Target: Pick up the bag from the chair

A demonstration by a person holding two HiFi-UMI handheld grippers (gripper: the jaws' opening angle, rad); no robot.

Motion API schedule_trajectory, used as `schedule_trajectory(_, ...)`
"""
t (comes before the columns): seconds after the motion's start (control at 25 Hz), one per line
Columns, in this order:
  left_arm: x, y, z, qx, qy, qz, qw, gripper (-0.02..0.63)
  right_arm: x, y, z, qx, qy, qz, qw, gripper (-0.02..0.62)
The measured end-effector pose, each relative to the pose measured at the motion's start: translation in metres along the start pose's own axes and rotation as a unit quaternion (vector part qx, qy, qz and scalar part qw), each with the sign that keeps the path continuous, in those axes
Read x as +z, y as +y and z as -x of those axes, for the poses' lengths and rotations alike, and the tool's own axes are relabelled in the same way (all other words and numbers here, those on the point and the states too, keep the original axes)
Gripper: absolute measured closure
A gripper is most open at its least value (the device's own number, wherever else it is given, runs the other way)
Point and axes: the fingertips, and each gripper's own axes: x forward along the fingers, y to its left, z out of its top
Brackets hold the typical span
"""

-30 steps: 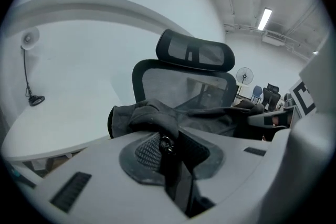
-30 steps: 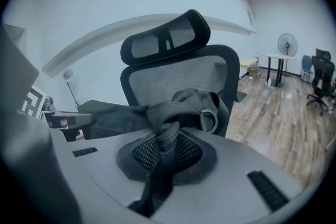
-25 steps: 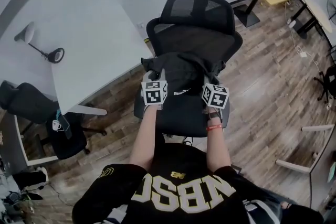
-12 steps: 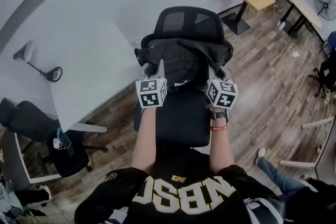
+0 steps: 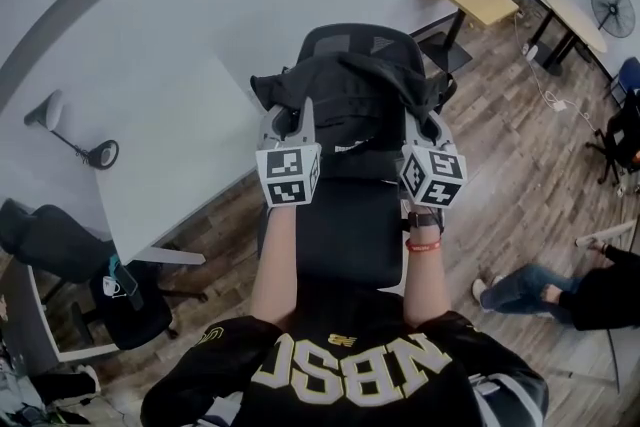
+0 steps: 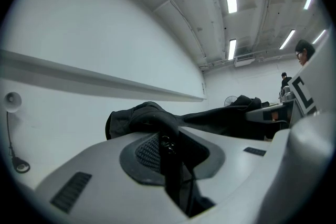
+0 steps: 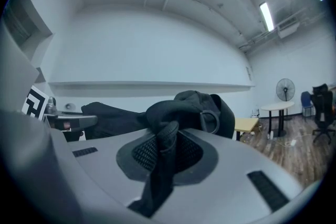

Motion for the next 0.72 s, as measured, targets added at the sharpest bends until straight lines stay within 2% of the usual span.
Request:
schedule_trajectory(0.28,0.013,-0.006,0.0,-0.015,-0.013,-0.004,0.9998,0.525,0.015,-0.004,0.005,-0.017,-0.016,0.007,1.0,0.549)
schedule_trajectory(0.72,0.004,-0.012,-0.009,-0.03,-0.012,0.003,0.9995,0.525,0.006,-0.011,0.005,-0.025,0.004,0.005,1.0,0.548)
